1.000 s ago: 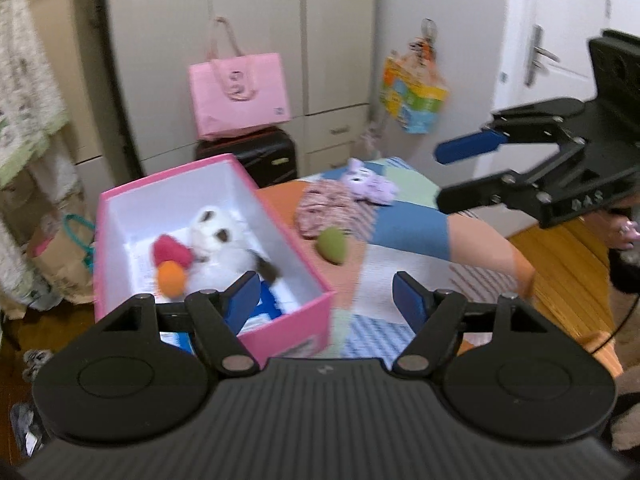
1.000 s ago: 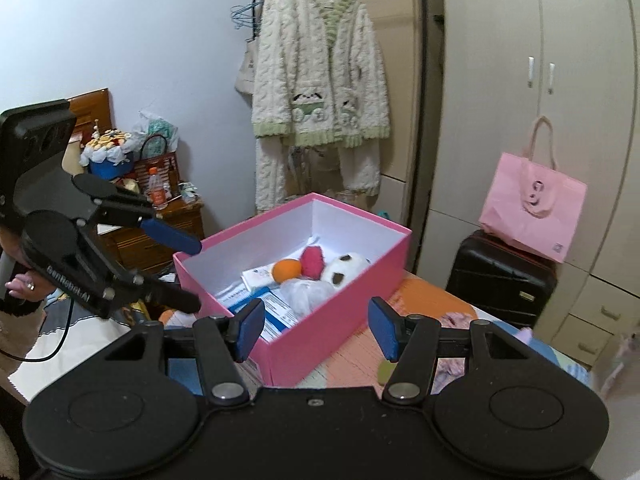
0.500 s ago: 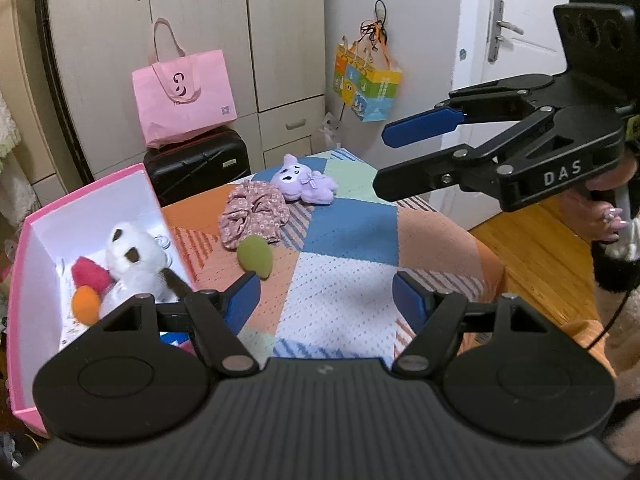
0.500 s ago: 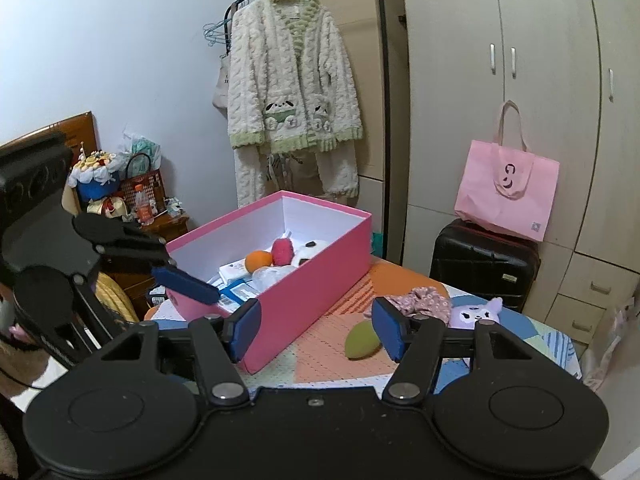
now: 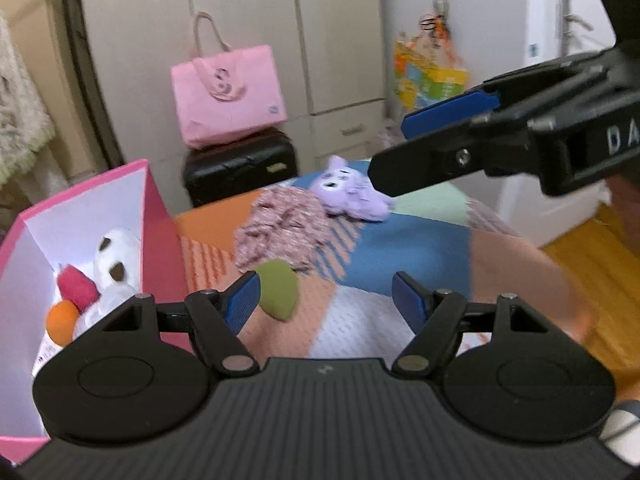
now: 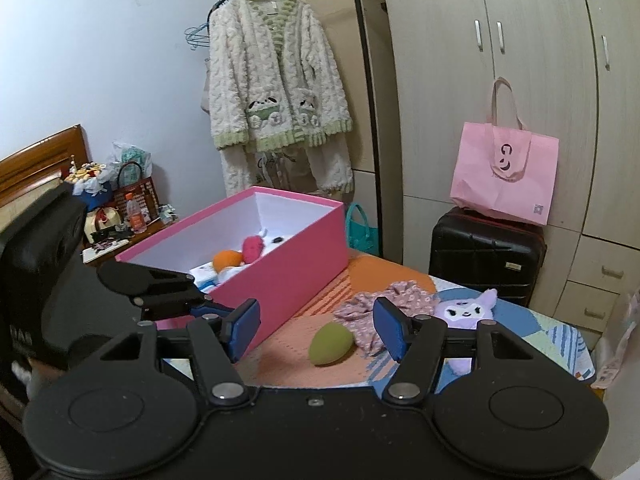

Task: Organize soft objects
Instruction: 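Close the left gripper on the green egg-shaped sponge while the right closes on the pink floral scrunchie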

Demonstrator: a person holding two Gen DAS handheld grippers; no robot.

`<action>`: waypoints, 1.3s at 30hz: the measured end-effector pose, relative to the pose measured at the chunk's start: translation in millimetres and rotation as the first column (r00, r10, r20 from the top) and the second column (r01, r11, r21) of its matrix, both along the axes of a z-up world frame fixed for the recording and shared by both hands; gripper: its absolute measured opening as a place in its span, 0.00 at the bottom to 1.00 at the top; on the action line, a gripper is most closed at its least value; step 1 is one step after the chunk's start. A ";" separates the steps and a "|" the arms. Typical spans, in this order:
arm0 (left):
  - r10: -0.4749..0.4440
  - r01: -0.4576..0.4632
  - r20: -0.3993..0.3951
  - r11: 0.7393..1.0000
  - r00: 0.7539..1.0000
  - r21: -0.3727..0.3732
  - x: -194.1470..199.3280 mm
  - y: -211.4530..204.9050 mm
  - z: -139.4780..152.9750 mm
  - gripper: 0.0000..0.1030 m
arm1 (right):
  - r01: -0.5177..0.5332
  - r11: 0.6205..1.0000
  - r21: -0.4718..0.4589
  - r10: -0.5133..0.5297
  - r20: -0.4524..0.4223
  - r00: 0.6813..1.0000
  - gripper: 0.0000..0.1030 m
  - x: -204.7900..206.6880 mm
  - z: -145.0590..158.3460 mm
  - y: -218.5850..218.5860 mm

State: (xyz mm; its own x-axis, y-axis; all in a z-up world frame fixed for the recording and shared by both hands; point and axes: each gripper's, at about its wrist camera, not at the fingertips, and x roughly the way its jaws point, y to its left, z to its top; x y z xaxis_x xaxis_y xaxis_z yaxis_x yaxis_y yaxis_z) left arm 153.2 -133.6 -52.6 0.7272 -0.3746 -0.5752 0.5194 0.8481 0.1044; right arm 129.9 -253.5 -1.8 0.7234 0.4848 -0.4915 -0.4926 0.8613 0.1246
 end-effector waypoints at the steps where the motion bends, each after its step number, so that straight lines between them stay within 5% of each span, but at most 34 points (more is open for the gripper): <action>1: 0.019 -0.019 0.012 1.000 1.000 0.009 3.4 -3.2 -4.7 0.69 | 0.000 1.000 0.005 0.000 -0.003 1.000 0.66 5.4 -2.7 -1.9; 12: 0.165 -0.168 0.080 0.985 0.983 0.034 41.9 -22.8 -46.8 0.66 | -0.021 1.000 -0.005 0.021 -0.003 1.000 0.67 69.2 -40.7 -0.1; 21: 0.245 -0.246 0.052 0.969 0.968 0.030 56.5 -25.4 -70.6 0.56 | -0.055 0.997 -0.056 0.052 -0.054 0.997 0.71 118.9 -76.8 5.6; 30: 0.262 -0.262 0.017 0.965 0.965 0.021 64.2 -22.4 -76.5 0.38 | -0.061 0.992 -0.112 0.048 -0.113 0.992 0.79 149.3 -101.6 14.8; 39: 0.276 -0.276 -0.010 0.961 0.961 -0.011 71.3 -14.5 -78.9 0.35 | -0.073 0.985 -0.158 0.048 -0.154 0.987 0.82 156.1 -119.1 24.0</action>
State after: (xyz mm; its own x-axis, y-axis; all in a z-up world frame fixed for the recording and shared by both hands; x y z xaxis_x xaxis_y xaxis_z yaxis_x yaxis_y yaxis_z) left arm 224.6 -148.2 -131.5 0.7986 -0.1670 -0.5782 0.2657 0.9599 0.0897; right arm 286.0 -229.5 -120.9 0.6079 0.4301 -0.6675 -0.5312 0.8451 0.0608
